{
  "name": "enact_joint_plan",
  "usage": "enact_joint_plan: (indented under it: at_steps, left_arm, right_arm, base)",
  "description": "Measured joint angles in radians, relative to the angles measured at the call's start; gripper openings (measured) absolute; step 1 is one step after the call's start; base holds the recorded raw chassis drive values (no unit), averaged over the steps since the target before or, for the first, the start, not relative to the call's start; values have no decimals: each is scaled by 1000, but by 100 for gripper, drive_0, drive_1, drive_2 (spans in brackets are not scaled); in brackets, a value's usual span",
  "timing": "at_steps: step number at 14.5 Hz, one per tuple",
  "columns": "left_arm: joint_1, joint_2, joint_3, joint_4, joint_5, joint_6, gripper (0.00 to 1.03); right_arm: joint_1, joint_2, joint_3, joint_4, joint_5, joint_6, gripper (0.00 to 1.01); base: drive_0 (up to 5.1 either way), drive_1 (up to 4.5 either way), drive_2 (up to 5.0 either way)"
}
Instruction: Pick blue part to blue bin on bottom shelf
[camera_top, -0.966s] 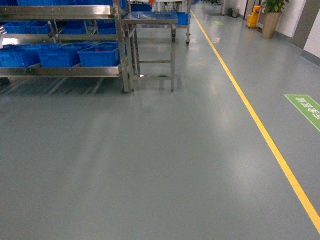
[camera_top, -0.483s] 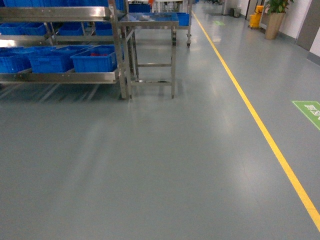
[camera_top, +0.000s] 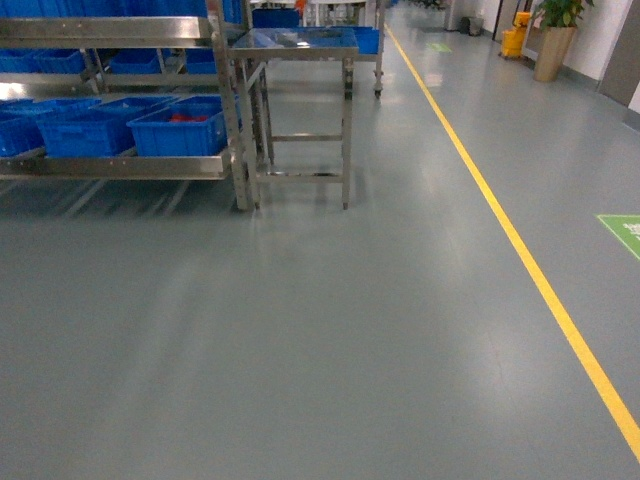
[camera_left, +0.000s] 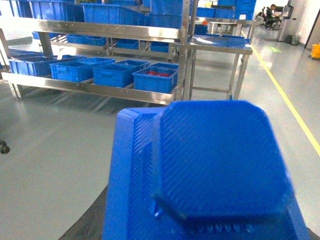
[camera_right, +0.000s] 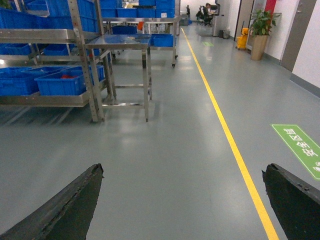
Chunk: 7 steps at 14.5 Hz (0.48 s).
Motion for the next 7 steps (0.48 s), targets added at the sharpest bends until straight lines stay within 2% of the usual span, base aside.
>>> enact_joint_plan:
  at_steps: [7]
  left_arm:
    - [0,0,0,1,-1,0,43]
  right_arm:
    - [0,0,0,-1,0,0,98]
  base:
    - [0,421,-421]
